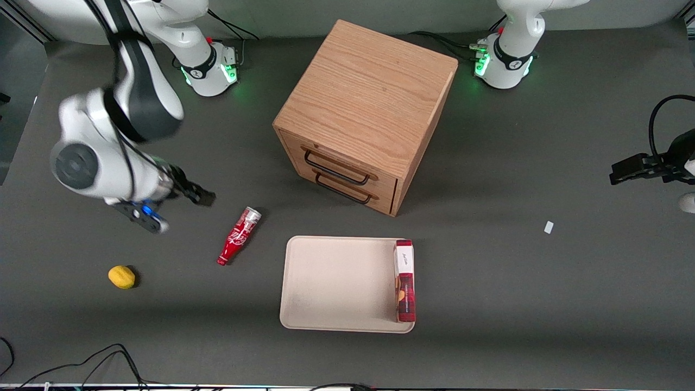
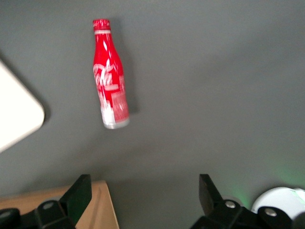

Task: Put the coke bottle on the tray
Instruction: 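Move the right gripper down toward the red Coca-Cola bottle, then close the right gripper around the bottle's body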

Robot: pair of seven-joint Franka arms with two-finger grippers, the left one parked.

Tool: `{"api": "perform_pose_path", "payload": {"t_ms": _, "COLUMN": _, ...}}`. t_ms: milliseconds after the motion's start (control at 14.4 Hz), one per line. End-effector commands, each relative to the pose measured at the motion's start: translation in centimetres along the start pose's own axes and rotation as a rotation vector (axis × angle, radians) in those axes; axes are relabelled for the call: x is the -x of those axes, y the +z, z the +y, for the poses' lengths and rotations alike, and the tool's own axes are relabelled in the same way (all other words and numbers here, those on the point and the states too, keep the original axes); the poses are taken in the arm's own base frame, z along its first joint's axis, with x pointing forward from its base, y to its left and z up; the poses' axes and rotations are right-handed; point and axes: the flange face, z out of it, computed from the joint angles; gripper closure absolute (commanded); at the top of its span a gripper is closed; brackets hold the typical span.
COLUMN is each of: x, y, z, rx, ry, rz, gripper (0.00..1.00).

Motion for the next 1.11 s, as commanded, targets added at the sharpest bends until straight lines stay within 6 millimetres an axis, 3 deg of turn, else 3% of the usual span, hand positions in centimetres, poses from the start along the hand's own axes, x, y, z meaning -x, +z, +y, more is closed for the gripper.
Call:
{"api": "perform_pose_path", "payload": {"t_ms": 0, "x": -1.5, "y": 5.8, "z": -2.1, "rx": -0.040, "ry": 0.089, "rz": 0.012, "gripper": 0.00}}
{"api": "perform_pose_path", "payload": {"t_ms": 417, "x": -2.7, "y": 14.6, "z": -4.9, "rx": -0.092, "ry": 0.097, "rz": 0.079, "gripper": 0.00}}
{"api": "perform_pose_path", "payload": {"t_ms": 764, "x": -3.6, "y": 17.8, "z": -5.4, "rx": -0.106, "ry": 0.087, "rz": 0.108, "gripper": 0.00}}
{"api": "perform_pose_path", "payload": {"t_ms": 833, "x": -3.7, "y": 18.1, "z": -5.4, "rx": -0.090, "ry": 0.066, "rz": 0.128, "gripper": 0.38}}
{"api": "perform_pose_path", "payload": {"t_ms": 903, "x": -3.3, "y": 18.2, "z": -5.7, "rx": -0.071, "ry": 0.032, "rz": 0.148, "gripper": 0.99}}
{"api": "perform_pose_path", "payload": {"t_ms": 1042, "x": -2.9, "y": 18.3, "z": -6.0, "rx": -0.065, "ry": 0.014, "rz": 0.154, "gripper": 1.00}}
